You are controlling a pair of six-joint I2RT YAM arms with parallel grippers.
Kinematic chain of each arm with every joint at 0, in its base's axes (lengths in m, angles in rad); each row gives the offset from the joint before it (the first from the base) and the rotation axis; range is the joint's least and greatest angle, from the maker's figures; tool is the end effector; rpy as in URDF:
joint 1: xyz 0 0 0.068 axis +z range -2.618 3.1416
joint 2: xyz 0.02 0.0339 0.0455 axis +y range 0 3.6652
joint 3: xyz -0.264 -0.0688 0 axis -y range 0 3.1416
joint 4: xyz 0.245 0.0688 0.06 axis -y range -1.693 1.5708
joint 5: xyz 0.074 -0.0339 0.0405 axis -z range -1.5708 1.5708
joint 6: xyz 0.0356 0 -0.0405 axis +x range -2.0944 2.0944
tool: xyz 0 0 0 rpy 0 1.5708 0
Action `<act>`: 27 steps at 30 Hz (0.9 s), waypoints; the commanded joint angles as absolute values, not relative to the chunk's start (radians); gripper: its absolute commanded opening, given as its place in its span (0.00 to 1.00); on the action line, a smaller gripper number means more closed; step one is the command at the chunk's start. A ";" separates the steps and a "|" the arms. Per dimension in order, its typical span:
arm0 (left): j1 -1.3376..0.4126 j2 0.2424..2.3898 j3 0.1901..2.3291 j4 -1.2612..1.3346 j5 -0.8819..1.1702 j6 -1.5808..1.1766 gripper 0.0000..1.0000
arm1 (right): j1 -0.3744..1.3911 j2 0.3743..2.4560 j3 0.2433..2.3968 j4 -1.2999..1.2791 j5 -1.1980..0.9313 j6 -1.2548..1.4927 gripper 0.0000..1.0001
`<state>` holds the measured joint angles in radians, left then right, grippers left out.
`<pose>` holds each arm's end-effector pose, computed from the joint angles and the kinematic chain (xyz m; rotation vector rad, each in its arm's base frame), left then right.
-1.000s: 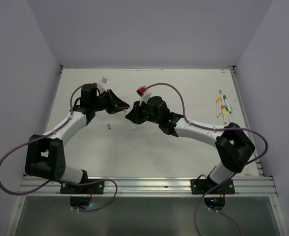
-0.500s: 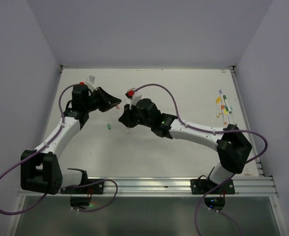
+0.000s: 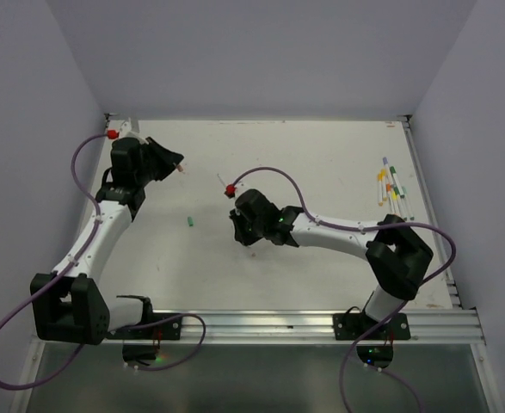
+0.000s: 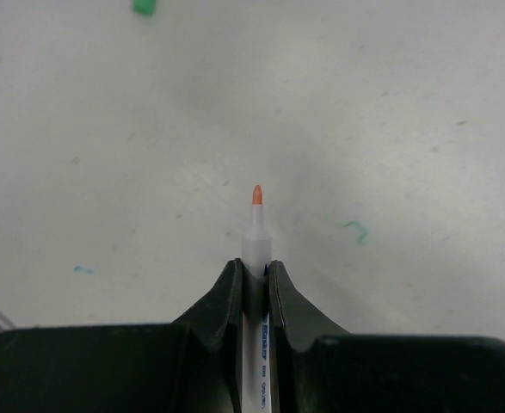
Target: Open the pen caps
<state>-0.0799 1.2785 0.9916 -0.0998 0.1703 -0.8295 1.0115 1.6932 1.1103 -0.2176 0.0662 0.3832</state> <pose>0.2955 -0.0297 0.3134 -0.6339 1.9293 -0.7543 0.1962 0.3090 0.2122 -0.7256 2.3398 0.5755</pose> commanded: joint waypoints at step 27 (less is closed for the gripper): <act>-0.094 1.155 0.583 -0.058 0.291 -0.762 0.00 | 0.663 2.324 1.891 -0.278 -0.054 0.133 0.00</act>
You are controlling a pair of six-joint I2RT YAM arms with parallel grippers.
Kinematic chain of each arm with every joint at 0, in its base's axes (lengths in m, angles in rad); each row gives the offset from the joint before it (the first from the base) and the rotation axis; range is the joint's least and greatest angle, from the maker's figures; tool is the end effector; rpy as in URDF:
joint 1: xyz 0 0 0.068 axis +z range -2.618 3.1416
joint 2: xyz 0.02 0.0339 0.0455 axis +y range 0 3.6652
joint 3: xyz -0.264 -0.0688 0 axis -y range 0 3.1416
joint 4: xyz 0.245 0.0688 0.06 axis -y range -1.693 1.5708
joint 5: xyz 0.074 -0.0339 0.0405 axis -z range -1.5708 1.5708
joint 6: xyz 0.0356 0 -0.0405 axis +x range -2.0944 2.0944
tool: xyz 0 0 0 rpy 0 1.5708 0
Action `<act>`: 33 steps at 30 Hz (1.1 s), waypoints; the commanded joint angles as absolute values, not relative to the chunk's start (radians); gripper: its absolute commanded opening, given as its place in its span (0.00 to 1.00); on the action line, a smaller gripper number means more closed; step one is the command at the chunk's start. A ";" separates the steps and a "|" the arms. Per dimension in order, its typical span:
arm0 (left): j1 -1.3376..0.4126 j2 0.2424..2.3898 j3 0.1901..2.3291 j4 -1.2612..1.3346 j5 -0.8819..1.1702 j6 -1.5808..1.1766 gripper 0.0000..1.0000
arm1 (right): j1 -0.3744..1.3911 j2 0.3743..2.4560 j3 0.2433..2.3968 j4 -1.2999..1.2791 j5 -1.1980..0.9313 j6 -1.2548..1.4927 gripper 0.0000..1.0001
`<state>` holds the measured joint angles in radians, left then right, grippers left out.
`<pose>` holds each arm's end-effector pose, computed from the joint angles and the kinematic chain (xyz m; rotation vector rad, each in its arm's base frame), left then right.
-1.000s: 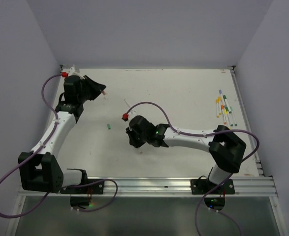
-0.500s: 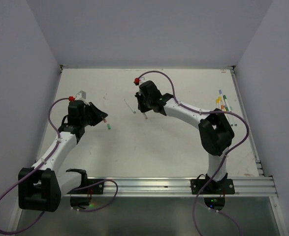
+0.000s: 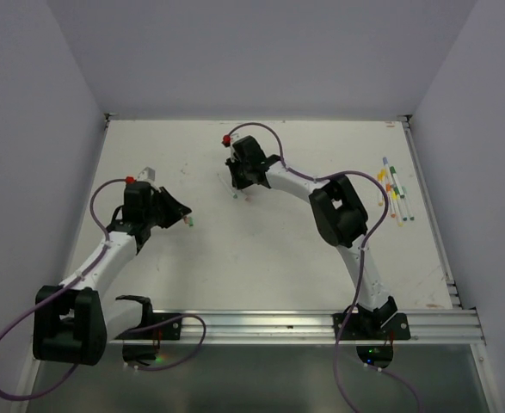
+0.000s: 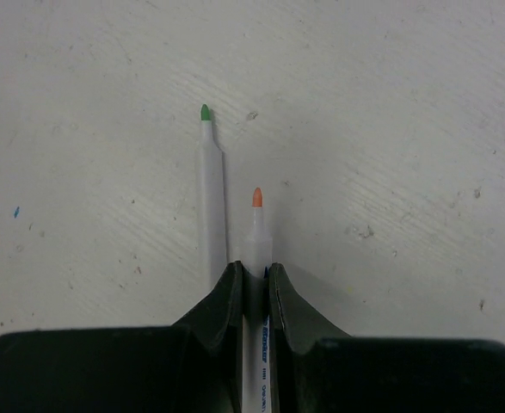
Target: Open the pen caps
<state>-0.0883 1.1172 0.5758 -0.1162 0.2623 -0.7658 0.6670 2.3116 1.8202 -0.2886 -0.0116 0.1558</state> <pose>0.2293 -0.0296 0.2097 -0.6253 2.2244 -0.7460 0.4086 0.3223 0.1685 -0.6097 2.3103 0.4115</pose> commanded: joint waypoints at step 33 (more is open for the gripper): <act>-0.094 1.439 0.650 -0.120 0.048 -0.735 0.00 | 0.637 2.300 1.910 -0.301 -0.065 0.126 0.45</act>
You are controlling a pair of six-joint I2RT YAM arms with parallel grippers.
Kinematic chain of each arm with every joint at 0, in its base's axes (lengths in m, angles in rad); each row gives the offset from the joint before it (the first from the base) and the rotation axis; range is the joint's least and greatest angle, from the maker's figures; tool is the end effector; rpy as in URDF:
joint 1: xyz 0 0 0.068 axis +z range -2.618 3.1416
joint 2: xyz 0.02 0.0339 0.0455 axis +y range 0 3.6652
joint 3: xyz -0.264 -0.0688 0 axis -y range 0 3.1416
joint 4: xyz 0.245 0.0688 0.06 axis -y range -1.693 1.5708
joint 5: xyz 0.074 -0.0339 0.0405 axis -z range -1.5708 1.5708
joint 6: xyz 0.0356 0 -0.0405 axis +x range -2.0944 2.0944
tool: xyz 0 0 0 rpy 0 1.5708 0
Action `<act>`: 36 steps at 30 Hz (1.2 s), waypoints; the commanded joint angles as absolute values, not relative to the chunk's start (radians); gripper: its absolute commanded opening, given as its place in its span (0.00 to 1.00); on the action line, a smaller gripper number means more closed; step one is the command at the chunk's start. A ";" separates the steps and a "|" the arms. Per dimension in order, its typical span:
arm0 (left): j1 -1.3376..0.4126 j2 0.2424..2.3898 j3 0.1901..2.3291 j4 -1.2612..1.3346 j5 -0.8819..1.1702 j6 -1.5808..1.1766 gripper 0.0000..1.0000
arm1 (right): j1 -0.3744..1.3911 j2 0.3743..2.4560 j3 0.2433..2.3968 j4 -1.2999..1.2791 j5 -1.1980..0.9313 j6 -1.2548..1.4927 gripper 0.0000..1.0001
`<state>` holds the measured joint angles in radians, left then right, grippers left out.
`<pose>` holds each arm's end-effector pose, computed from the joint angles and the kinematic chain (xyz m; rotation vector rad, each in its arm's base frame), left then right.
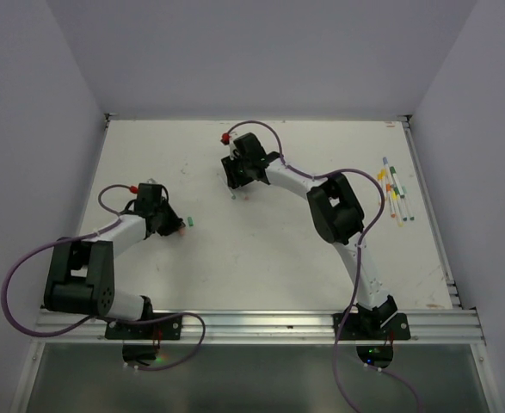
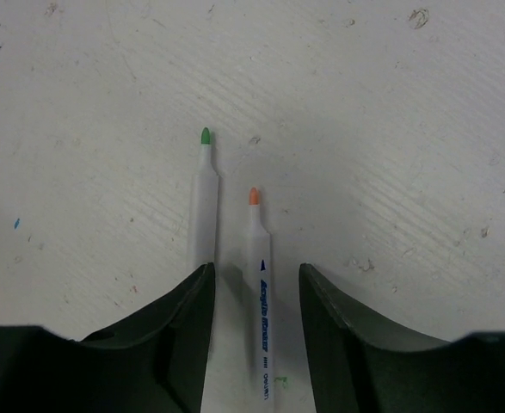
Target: Open the pen caps
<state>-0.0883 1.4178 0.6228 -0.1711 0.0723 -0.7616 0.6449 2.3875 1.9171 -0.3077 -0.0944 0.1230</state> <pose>0.2552 -0.0252 0.1514 -0.8274 2.4527 -0.4181 0.4263 0.3249 0.1599 -0.6642 2.3036 0.4807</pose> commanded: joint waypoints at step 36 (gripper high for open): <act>-0.094 1.185 0.620 -0.140 0.006 -0.808 0.74 | 0.324 1.619 1.215 -0.483 0.281 0.256 0.63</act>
<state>-0.0929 1.3064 0.6235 -0.1398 0.0372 -0.7834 0.4068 1.6718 1.2789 -0.3946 0.1940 0.2249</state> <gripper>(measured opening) 0.719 0.633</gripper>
